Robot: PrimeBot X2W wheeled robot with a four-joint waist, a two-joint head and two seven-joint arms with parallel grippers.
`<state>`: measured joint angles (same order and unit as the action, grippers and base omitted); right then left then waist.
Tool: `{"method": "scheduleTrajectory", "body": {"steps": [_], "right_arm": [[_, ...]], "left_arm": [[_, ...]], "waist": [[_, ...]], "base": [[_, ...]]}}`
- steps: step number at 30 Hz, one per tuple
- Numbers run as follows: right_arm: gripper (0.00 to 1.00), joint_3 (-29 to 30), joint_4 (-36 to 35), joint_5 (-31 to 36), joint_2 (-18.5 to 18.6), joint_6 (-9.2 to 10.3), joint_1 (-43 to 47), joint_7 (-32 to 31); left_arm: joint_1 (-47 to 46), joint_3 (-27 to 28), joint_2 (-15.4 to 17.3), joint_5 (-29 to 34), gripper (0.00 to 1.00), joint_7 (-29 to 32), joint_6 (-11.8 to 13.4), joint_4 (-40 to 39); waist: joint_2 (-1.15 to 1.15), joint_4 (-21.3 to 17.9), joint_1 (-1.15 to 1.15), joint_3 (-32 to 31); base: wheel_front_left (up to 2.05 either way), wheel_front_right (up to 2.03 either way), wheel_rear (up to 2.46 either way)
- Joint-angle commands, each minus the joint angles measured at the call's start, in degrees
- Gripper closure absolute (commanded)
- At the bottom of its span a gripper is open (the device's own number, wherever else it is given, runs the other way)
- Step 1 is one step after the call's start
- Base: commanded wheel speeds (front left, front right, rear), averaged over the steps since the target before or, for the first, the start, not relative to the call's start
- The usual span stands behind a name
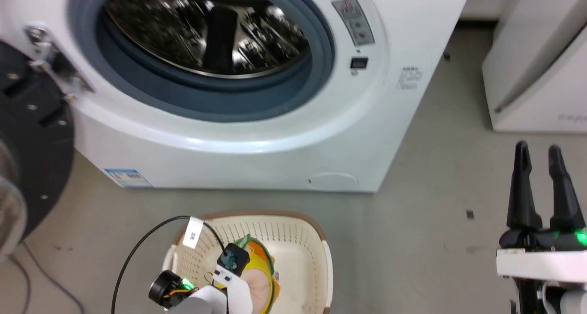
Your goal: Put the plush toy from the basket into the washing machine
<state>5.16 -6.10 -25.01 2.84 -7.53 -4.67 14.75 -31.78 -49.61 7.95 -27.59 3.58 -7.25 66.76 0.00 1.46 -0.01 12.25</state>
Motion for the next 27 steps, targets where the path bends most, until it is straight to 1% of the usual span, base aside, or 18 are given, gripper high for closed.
{"method": "scheduleTrajectory", "body": {"steps": [1, 7, 9, 10, 12, 18, 23, 27], "right_arm": [[0.0, 0.29, 0.24, 0.55, 0.04, 0.04, 1.48, 0.25], [0.0, 1.08, 0.37, 0.56, 0.04, 0.04, 4.26, 0.25], [0.0, 1.19, 0.33, 0.55, 0.04, 0.04, 4.85, 0.25], [0.0, 1.19, 0.33, 0.55, 0.04, 0.04, 4.85, 0.25], [0.0, 1.33, 0.31, 0.52, 0.04, 0.04, 5.34, 0.25], [0.0, 1.49, 0.31, 0.44, 0.04, 0.04, 6.35, 0.25], [0.0, 1.62, 0.21, 0.37, 0.04, 0.04, 6.97, 0.25], [0.0, 1.79, 0.08, 0.33, 0.04, 0.04, 7.05, 0.25]], "left_arm": [[0.87, -0.45, 0.24, -1.02, 1.0, -1.85, -0.24, -0.56], [1.79, -1.44, 0.37, -2.86, 1.0, -8.21, -0.24, -1.37], [1.67, -1.29, 0.36, -3.1, 1.0, -10.65, -0.24, -1.31], [1.67, -1.29, 0.36, -3.1, 1.0, -10.65, -0.24, -1.31], [1.46, -0.72, 0.02, -3.65, 1.0, -12.79, -0.17, -1.29], [0.63, 0.96, -0.17, -4.61, 1.0, -17.11, 1.16, -2.71], [0.29, 3.04, 0.83, -4.43, 1.0, -18.45, 4.0, -7.24], [0.85, 6.01, 2.65, -2.88, 1.0, -18.54, 7.3, -15.31]], "waist": [[0.0, 1.89, 0.01, -3.39], [0.0, 3.38, 0.01, -6.79], [0.0, 3.73, 0.01, -7.47], [0.0, 3.73, 0.01, -7.47], [0.0, 4.07, 0.01, -8.07], [0.0, 4.7, 0.01, -9.28], [0.0, 5.0, 0.01, -9.78], [0.0, 5.06, 0.01, -9.5]], "base": [[0.0, 0.0, 0.0], [0.0, 0.0, 0.0], [0.0, 0.0, 0.0], [0.0, 0.0, 0.0], [0.0, 0.0, 0.0], [0.0, 0.0, 0.0], [0.0, 0.0, 0.0], [0.0, 0.0, 0.0]]}}
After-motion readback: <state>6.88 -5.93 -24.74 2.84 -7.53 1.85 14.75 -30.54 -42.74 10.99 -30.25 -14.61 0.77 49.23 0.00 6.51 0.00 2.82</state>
